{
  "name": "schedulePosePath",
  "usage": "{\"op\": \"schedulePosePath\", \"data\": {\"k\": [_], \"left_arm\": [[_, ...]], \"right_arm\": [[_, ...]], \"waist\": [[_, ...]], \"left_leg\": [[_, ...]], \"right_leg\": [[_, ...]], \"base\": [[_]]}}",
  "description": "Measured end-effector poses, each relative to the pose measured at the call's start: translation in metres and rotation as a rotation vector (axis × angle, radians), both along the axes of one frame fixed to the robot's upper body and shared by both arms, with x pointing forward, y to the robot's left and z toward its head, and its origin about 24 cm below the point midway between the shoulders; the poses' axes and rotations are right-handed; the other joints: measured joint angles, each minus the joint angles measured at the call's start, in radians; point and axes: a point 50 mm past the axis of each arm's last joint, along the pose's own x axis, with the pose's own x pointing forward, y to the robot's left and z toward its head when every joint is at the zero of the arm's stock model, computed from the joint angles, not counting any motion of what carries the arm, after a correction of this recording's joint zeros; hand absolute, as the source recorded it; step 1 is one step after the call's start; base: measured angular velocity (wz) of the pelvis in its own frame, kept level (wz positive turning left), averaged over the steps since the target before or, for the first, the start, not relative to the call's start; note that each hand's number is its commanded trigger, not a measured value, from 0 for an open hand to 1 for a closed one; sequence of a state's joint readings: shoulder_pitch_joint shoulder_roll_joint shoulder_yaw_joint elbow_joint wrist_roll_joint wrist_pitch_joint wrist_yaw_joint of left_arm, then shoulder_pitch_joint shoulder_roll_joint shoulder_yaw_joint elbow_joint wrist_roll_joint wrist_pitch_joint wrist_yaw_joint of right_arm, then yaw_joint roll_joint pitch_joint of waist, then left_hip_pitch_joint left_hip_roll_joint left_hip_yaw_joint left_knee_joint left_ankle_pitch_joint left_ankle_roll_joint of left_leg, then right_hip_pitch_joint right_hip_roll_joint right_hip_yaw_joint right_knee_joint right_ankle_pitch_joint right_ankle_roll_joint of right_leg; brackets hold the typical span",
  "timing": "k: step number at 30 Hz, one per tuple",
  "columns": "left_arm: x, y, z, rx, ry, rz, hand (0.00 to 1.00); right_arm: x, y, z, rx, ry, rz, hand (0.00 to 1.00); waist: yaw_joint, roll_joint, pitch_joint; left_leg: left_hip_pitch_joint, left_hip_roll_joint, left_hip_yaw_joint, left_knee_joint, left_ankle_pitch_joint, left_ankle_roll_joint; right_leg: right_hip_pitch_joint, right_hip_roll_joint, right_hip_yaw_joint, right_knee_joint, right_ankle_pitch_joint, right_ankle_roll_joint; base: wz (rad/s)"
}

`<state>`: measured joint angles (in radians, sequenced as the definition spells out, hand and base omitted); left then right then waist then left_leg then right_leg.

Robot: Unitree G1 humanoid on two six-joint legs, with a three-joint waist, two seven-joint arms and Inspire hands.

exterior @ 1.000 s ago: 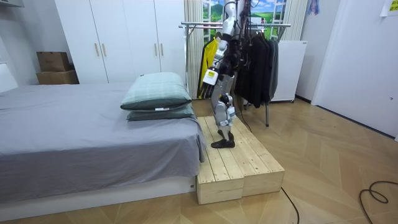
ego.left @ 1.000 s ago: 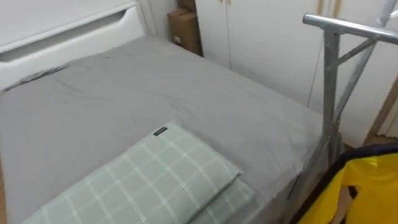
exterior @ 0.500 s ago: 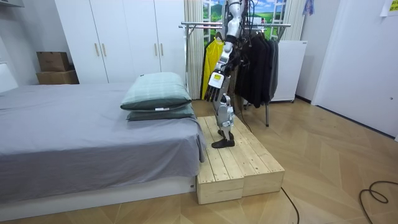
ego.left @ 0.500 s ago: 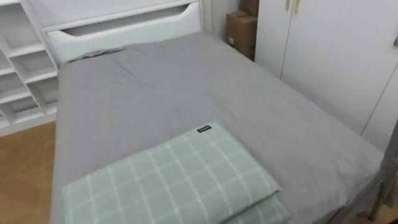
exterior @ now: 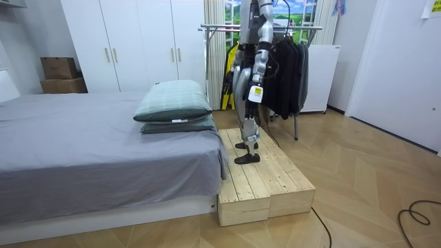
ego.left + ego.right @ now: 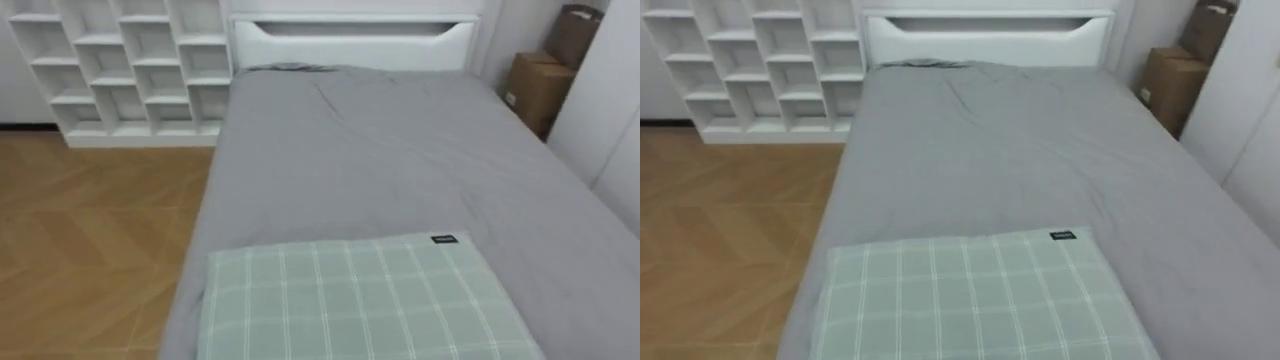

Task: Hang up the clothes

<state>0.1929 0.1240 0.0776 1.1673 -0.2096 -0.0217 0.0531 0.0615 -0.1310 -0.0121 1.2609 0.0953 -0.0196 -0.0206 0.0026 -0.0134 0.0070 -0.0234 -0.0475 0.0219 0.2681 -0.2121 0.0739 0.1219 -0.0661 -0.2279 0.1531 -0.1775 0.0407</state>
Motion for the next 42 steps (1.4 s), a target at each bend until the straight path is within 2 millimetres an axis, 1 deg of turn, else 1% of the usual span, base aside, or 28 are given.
{"op": "schedulePosePath", "data": {"k": [1, 4, 5, 6, 7, 9, 10, 11, 12, 13, 15, 17, 18, 21, 23, 24, 25, 26, 27, 28, 30, 31, 32, 36, 37, 41, 42], "left_arm": [[0.001, -0.001, 0.0, -0.002, -0.006, 0.008, 0.0], [0.002, -0.001, 0.0, -0.005, -0.02, 0.04, 0.0], [0.003, -0.002, 0.0, -0.007, -0.023, 0.042, 0.0], [0.003, -0.001, 0.0, -0.006, -0.028, 0.054, 0.0], [0.002, 0.0, 0.0, -0.003, -0.024, 0.054, 0.0], [0.003, 0.001, 0.001, 0.004, -0.029, 0.057, 0.0], [0.005, 0.001, 0.001, 0.005, -0.033, 0.056, 0.0], [0.005, 0.001, 0.001, 0.008, -0.032, 0.056, 0.0], [0.005, 0.002, 0.001, 0.011, -0.03, 0.049, 0.0], [0.006, 0.003, 0.001, 0.014, -0.032, 0.044, 0.0], [0.005, 0.004, 0.002, 0.016, -0.03, 0.036, 0.0], [0.005, 0.002, 0.001, 0.01, -0.031, 0.035, 0.0], [0.002, 0.001, 0.001, 0.006, -0.025, 0.038, 0.0], [0.004, 0.001, 0.001, -0.011, -0.032, 0.024, 0.0], [0.006, 0.002, 0.001, -0.017, -0.039, 0.015, 0.0], [0.006, 0.001, 0.001, -0.024, -0.042, 0.012, 0.0], [0.006, 0.002, 0.001, -0.027, -0.045, 0.01, 0.0], [0.006, 0.001, 0.001, -0.029, -0.045, 0.009, 0.0], [0.007, -0.001, 0.001, -0.036, -0.045, -0.001, 0.0], [0.007, -0.002, 0.001, -0.044, -0.045, -0.012, 0.0], [0.008, -0.003, 0.0, -0.052, -0.047, -0.025, 0.0], [0.008, -0.004, 0.0, -0.054, -0.045, -0.034, 0.0], [0.009, -0.005, 0.0, -0.055, -0.047, -0.035, 0.0], [0.009, -0.005, 0.0, -0.056, -0.048, -0.035, 0.0], [0.01, -0.005, 0.0, -0.055, -0.049, -0.035, 0.0], [0.012, -0.005, 0.0, -0.054, -0.054, -0.037, 0.0], [0.014, -0.005, 0.001, -0.053, -0.059, -0.041, 0.0]], "right_arm": [[0.001, 0.001, 0.0, 0.011, 0.0, 0.009, 0.0], [0.001, 0.001, 0.0, 0.035, 0.014, 0.023, 0.0], [0.001, 0.001, 0.0, 0.041, 0.015, 0.025, 0.0], [0.001, 0.002, 0.0, 0.051, 0.016, 0.031, 0.0], [0.001, 0.002, -0.001, 0.055, 0.018, 0.035, 0.0], [0.0, 0.004, -0.001, 0.064, 0.033, 0.049, 0.0], [0.0, 0.006, -0.002, 0.066, 0.04, 0.065, 0.0], [0.0, 0.006, -0.002, 0.069, 0.041, 0.07, 0.0], [-0.002, 0.008, -0.002, 0.075, 0.048, 0.073, 0.0], [-0.003, 0.008, -0.003, 0.078, 0.054, 0.075, 0.0], [-0.004, 0.009, -0.003, 0.083, 0.055, 0.067, 0.0], [-0.006, 0.009, -0.003, 0.091, 0.059, 0.039, 0.0], [-0.006, 0.009, -0.003, 0.093, 0.057, 0.034, 0.0], [-0.007, 0.009, -0.004, 0.101, 0.057, 0.029, 0.0], [-0.007, 0.009, -0.004, 0.103, 0.056, 0.024, 0.0], [-0.007, 0.009, -0.004, 0.104, 0.055, 0.024, 0.0], [-0.007, 0.009, -0.004, 0.104, 0.055, 0.024, 0.0], [-0.008, 0.009, -0.004, 0.104, 0.056, 0.023, 0.0], [-0.008, 0.008, -0.004, 0.103, 0.056, 0.02, 0.0], [-0.008, 0.008, -0.004, 0.104, 0.054, 0.017, 0.0], [-0.008, 0.009, -0.003, 0.11, 0.048, 0.009, 0.0], [-0.007, 0.009, -0.003, 0.116, 0.045, 0.01, 0.0], [-0.007, 0.009, -0.003, 0.118, 0.043, 0.012, 0.0], [-0.005, 0.011, -0.003, 0.136, 0.036, 0.02, 0.0], [-0.005, 0.011, -0.003, 0.142, 0.034, 0.02, 0.0], [-0.005, 0.012, -0.003, 0.155, 0.023, 0.01, 0.0], [-0.004, 0.012, -0.003, 0.16, 0.017, 0.001, 0.0]], "waist": [[0.008, 0.001, -0.0007], [0.014, -0.002, 0.0002], [0.018, -0.002, 0.0001], [0.027, -0.009, 0.0021], [0.028, -0.011, 0.0028], [0.033, -0.022, 0.0029], [0.034, -0.026, 0.002], [0.035, -0.027, 0.0019], [0.032, -0.029, 0.0047], [0.03, -0.032, 0.0025], [0.028, -0.032, 0.0006], [0.034, -0.031, -0.0001], [0.034, -0.03, -0.0002], [0.03, -0.024, -0.0006], [0.029, -0.023, -0.0007], [0.029, -0.023, -0.0007], [0.029, -0.024, -0.0006], [0.028, -0.024, -0.0011], [0.029, -0.013, -0.0076], [0.029, -0.014, -0.011], [0.027, -0.008, -0.0094], [0.026, -0.007, -0.0111], [0.026, -0.006, -0.0111], [0.026, -0.006, -0.0094], [0.026, -0.005, -0.0047], [0.023, -0.006, -0.0008], [0.023, -0.006, 0.0024]], "left_leg": [[-0.001, 0.0, -0.002, -0.001, 0.0, 0.0], [0.001, 0.0, -0.01, -0.001, 0.0, 0.0], [0.001, -0.001, -0.01, -0.002, 0.0, 0.0], [0.001, -0.001, -0.015, -0.002, 0.0, -0.001], [0.001, -0.002, -0.018, -0.001, 0.0, -0.001], [0.0, -0.003, -0.032, 0.001, 0.001, -0.002], [-0.001, -0.003, -0.036, 0.003, 0.002, -0.004], [-0.001, -0.003, -0.04, 0.004, 0.002, -0.004], [-0.002, -0.005, -0.054, 0.006, 0.003, -0.006], [-0.006, -0.008, -0.067, 0.008, 0.004, -0.007], [-0.016, -0.016, -0.088, 0.008, 0.009, -0.01], [-0.018, -0.017, -0.094, 0.007, 0.014, -0.011], [-0.019, -0.018, -0.098, 0.008, 0.016, -0.012], [-0.024, -0.02, -0.113, 0.005, 0.025, -0.015], [-0.026, -0.022, -0.114, 0.005, 0.028, -0.017], [-0.027, -0.024, -0.113, 0.005, 0.03, -0.018], [-0.027, -0.035, -0.111, 0.006, 0.031, -0.018], [-0.029, -0.035, -0.111, 0.007, 0.032, -0.018], [-0.032, -0.034, -0.107, 0.006, 0.033, -0.018], [-0.033, -0.034, -0.105, 0.004, 0.04, -0.018], [-0.034, -0.034, -0.101, 0.002, 0.041, -0.018], [-0.032, -0.033, -0.098, 0.0, 0.041, -0.018], [-0.032, -0.033, -0.097, -0.001, 0.041, -0.018], [-0.03, -0.032, -0.088, -0.014, 0.041, -0.018], [-0.025, -0.032, -0.085, -0.019, 0.041, -0.018], [-0.018, -0.033, -0.08, -0.031, 0.041, -0.018], [-0.018, -0.033, -0.079, -0.032, 0.041, -0.018]], "right_leg": [[0.009, 0.0, -0.005, -0.001, 0.0, 0.0], [0.018, 0.0, -0.023, -0.002, -0.001, 0.001], [0.018, 0.0, -0.022, -0.002, -0.001, 0.002], [0.02, 0.001, -0.022, -0.003, -0.002, 0.002], [0.022, 0.001, -0.022, -0.003, -0.003, 0.003], [0.027, 0.002, -0.026, -0.002, -0.003, 0.004], [0.028, 0.003, -0.035, -0.002, -0.003, 0.004], [0.031, 0.003, -0.043, -0.002, -0.003, 0.004], [0.035, 0.004, -0.056, -0.002, -0.003, 0.004], [0.037, 0.004, -0.071, -0.002, -0.003, 0.004], [0.036, 0.003, -0.084, -0.003, -0.003, 0.004], [0.036, 0.002, -0.083, -0.004, -0.003, 0.004], [0.037, 0.003, -0.085, -0.004, -0.003, 0.004], [0.035, 0.003, -0.094, -0.004, -0.004, 0.003], [0.035, 0.002, -0.094, -0.004, -0.007, -0.004], [0.034, 0.0, -0.094, -0.004, -0.013, -0.012], [0.03, -0.003, -0.092, -0.009, -0.026, -0.015], [0.031, -0.003, -0.091, -0.014, -0.027, -0.014], [0.026, -0.003, -0.09, -0.017, -0.029, -0.015], [0.02, -0.003, -0.089, -0.017, -0.029, -0.015], [0.023, -0.003, -0.089, -0.016, -0.028, -0.015], [0.025, -0.003, -0.088, -0.015, -0.028, -0.015], [0.025, -0.003, -0.088, -0.015, -0.028, -0.015], [0.026, -0.004, -0.078, -0.018, -0.028, -0.015], [0.027, -0.004, -0.075, -0.018, -0.028, -0.015], [0.027, -0.007, -0.071, -0.02, -0.029, -0.015], [0.026, -0.007, -0.07, -0.02, -0.029, -0.015]], "base": [[0.06], [0.12], [0.05], [0.06], [0.14], [0.17], [0.13], [0.2], [0.27], [0.31], [0.33], [0.19], [0.11], [0.12], [0.03], [0.0], [0.0], [0.0], [0.0], [0.0], [0.0], [0.0], [0.0], [-0.07], [-0.08], [-0.05], [0.0]]}}
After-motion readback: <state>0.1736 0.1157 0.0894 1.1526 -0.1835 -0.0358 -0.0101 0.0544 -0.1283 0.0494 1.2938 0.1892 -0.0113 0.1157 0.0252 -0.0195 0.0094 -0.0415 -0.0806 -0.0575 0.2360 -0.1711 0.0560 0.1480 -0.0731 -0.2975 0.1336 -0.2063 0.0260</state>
